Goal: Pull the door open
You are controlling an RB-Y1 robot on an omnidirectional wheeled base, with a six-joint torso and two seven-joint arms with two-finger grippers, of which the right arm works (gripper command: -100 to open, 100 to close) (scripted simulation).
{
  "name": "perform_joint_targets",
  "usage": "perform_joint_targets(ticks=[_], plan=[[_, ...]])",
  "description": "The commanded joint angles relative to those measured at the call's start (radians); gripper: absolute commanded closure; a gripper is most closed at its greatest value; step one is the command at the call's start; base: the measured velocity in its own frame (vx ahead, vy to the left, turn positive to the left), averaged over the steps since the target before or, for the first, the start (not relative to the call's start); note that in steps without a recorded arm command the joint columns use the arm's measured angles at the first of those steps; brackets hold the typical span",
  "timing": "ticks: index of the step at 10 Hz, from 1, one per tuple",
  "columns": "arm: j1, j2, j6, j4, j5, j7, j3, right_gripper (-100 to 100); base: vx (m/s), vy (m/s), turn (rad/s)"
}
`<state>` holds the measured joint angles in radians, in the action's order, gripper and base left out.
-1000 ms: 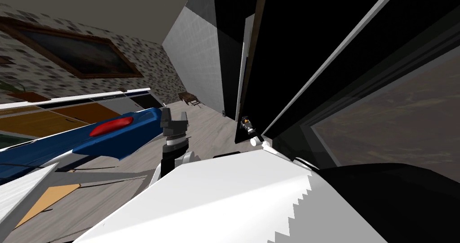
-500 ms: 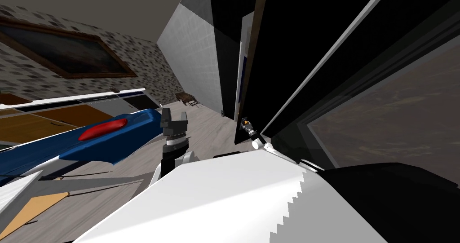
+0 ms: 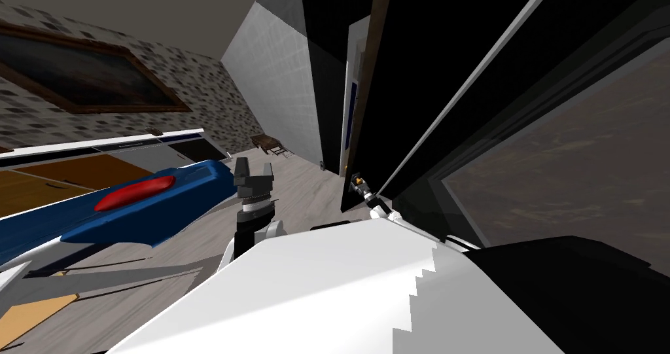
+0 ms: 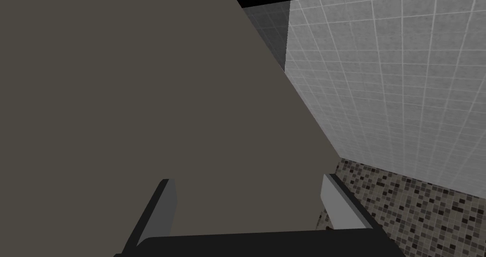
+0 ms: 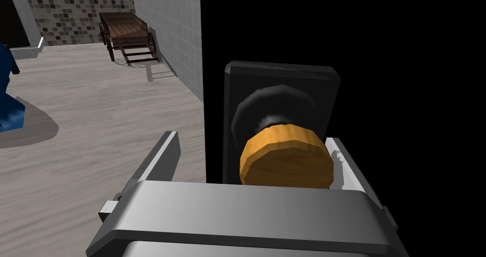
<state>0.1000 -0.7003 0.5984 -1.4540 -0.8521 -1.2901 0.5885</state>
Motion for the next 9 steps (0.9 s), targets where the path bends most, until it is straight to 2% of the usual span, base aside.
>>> perform_joint_targets(ticks=[1, 7, 8, 9], plan=[[0.014, -0.021, 0.016, -0.027, 0.010, -0.021, 0.035, 100, 0.013, -0.044, -0.063], [0.068, -0.108, 0.065, -0.096, 0.030, -0.074, 0.106, 100, 0.028, -0.058, -0.046], [0.081, -0.129, 0.076, -0.113, 0.035, -0.087, 0.123, 100, 0.036, -0.084, -0.032], [0.086, -0.137, 0.081, -0.119, 0.037, -0.092, 0.130, 100, 0.029, -0.083, 0.000]])
